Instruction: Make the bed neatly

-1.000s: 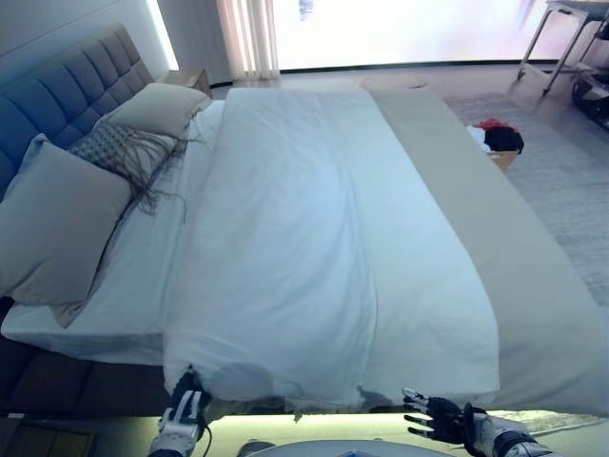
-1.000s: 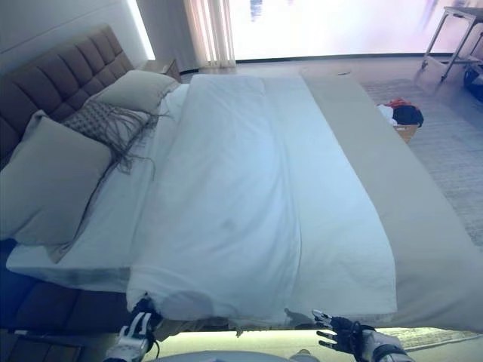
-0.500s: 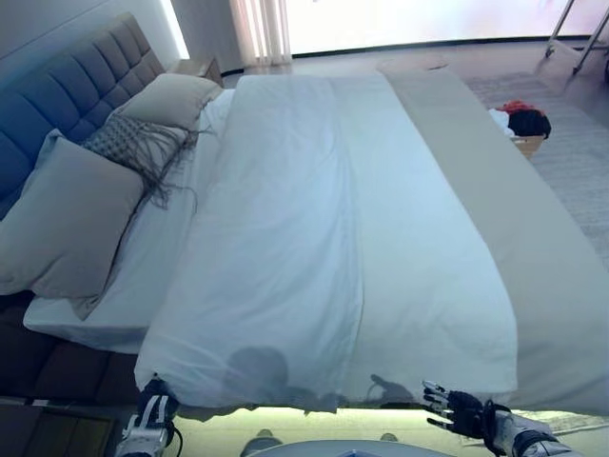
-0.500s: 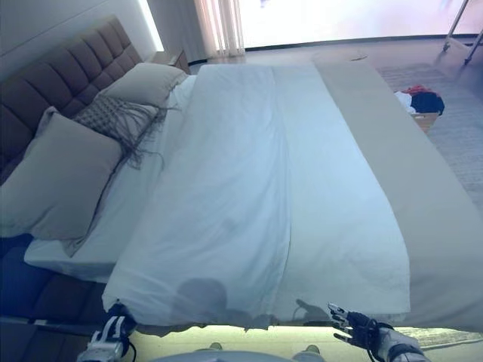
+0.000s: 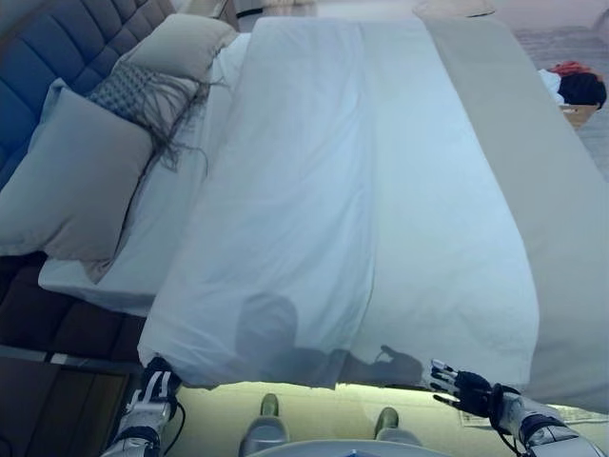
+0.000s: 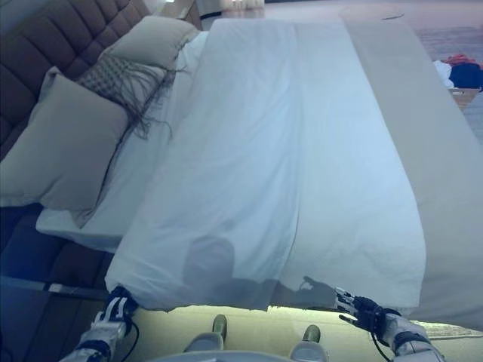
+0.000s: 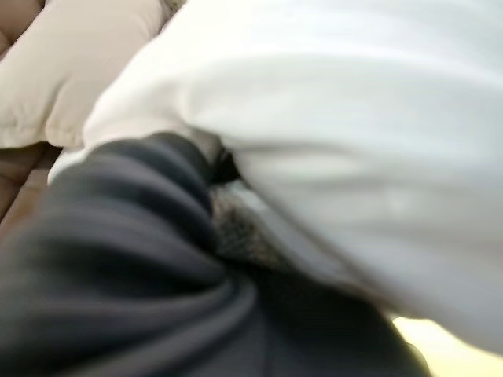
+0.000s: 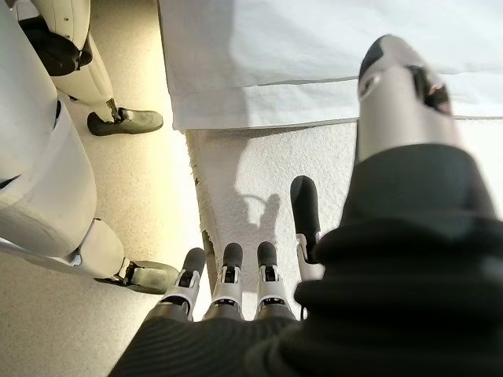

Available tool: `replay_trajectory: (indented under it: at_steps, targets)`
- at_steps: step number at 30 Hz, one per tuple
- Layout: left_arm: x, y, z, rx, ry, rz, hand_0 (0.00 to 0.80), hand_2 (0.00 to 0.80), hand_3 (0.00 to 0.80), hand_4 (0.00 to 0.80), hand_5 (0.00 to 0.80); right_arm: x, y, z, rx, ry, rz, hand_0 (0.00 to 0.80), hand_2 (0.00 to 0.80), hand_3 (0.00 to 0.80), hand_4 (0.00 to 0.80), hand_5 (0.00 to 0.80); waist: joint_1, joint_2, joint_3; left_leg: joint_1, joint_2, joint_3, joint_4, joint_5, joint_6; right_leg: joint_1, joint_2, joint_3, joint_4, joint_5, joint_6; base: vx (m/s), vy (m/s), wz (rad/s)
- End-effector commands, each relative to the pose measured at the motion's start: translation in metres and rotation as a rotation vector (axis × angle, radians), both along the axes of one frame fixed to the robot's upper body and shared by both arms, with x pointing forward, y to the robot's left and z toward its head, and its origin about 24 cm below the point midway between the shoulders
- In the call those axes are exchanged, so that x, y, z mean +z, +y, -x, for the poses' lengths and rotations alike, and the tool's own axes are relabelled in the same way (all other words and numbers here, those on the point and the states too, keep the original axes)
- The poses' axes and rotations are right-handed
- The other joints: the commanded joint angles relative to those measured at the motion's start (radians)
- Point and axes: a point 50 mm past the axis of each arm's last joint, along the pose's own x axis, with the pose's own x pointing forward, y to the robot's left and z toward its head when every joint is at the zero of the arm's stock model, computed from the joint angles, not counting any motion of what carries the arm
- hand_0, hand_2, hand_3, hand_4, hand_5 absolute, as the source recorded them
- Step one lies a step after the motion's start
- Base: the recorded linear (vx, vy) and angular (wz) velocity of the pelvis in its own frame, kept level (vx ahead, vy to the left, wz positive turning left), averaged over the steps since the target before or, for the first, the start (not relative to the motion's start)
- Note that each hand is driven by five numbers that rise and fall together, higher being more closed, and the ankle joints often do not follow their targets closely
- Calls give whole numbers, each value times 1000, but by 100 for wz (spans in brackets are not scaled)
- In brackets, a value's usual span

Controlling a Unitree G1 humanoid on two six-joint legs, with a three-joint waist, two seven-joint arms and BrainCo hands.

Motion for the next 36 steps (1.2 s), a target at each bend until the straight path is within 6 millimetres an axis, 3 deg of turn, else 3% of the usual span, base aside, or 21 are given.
replay_trajectory:
  at_steps: [1,9,14,23,34,35,36]
  targets:
    - [34,62,-2,140,-47,-183,800,800,800,800,800,8,8,-28,-18,-81,-32,0,0,0,0,0,41,-81,66,-8,11,91,12,32,23,-8,-115,7,65,-28,41,-101,64,18]
    - [66,50,-67,117,-202,-157,800,800,800,800,800,43,11,-87,9,-240,-21,0,0,0,0,0,17,-104,192,-178,17,87,217,-6,21,-171,-157,59,242,-55,33,-180,51,17]
    - [82,49,-88,94,-241,-157,800,800,800,800,800,63,11,-111,32,-318,-26,0,0,0,0,0,8,-117,237,-287,31,69,376,-57,23,-287,-184,101,380,-81,31,-144,24,12]
    - [85,55,-89,139,-192,-152,800,800,800,800,800,73,10,-120,51,-356,-29,0,0,0,0,0,-3,-132,258,-365,43,58,503,-122,33,-394,-206,156,497,-109,45,-54,47,-4]
    - [92,84,-71,231,-165,-195,800,800,800,800,800,75,1,-114,36,-369,-36,0,0,0,0,0,2,-147,247,-399,53,47,558,-153,32,-438,-228,183,534,-107,68,-9,22,-2]
    - [91,88,-67,234,-147,-194,653,653,653,653,653,76,-1,-114,33,-370,-30,0,0,0,0,0,2,-144,246,-403,52,45,565,-158,32,-441,-231,185,536,-108,69,-1,74,-1]
    - [89,90,-63,232,-125,-185,47,47,47,47,47,78,-3,-115,30,-370,-24,0,0,0,0,0,3,-141,245,-407,51,45,571,-162,32,-445,-233,188,540,-110,70,-5,79,1]
